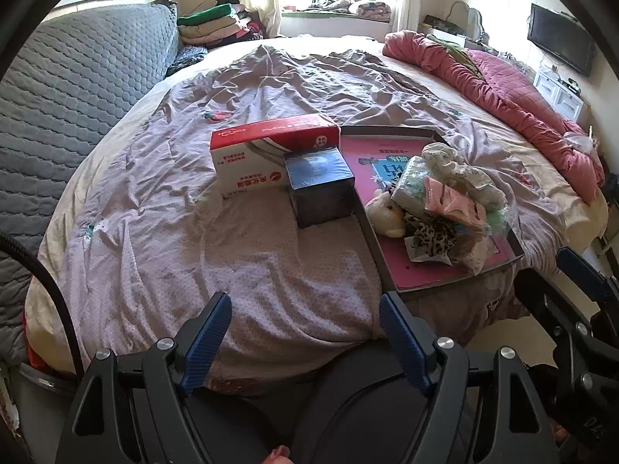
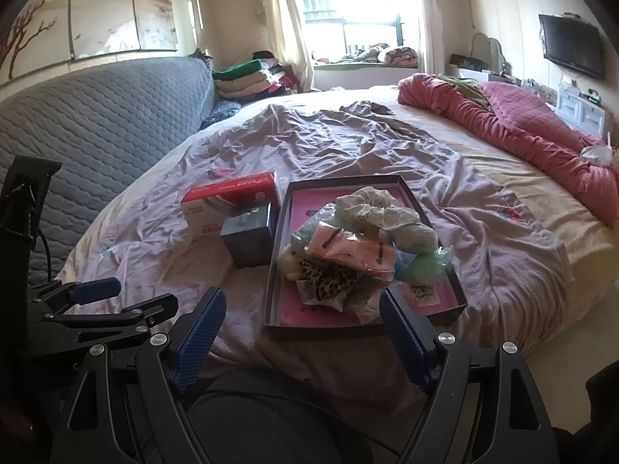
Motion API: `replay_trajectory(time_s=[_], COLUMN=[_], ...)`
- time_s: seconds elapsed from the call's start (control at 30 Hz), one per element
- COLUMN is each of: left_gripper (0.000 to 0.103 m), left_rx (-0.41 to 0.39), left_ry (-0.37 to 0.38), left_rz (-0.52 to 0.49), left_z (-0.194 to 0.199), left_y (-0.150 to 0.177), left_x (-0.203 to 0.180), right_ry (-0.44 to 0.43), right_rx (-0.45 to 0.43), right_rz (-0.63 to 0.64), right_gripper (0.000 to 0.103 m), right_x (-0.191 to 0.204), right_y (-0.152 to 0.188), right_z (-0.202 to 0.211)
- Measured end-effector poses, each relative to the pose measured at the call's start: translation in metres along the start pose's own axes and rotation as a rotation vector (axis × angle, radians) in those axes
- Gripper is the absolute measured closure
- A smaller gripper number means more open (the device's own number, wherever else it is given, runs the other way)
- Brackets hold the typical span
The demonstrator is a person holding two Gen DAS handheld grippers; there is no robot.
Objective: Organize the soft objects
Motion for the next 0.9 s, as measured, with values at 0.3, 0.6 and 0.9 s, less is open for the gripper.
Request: replay_trajectory(time_s=[0.3,0.6,0.9], left_gripper=[0.025,0.025,0.025], left_rx=[-0.006,0.000,-0.003], left_ry=[-0.007,-0.010,-0.017], left_rz=[-0.005,-0.001,-0.010], left_z=[0.0004,-0.0006,-0.0007], left_y=[0.0001,0.0002,0.0004], left_x=[0.0011,0.0014,0.0006], right_ry=[0.013,0.011,0.015], right_rx=[-0.005,-0.007,-0.016], right_rz=[-0.002,-0.002,0.006], right_gripper=[0.020,0.020,0.020], right_x=[-0.0022,-0.0022,0.0000], right_y=[0.0005,0.0007,-0.0015], right_z=[0.0013,0.0019,0.0022])
Point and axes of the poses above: each gripper's, at about its wrist camera, not at the fingertips, and z roughly against the way its jaws point, x to its left, y to its underside, the point moved 3 cm from there along -z, roughly the way its jaws point, and after that the axes turned 9 degrees about -y, right-handed, at the moved point
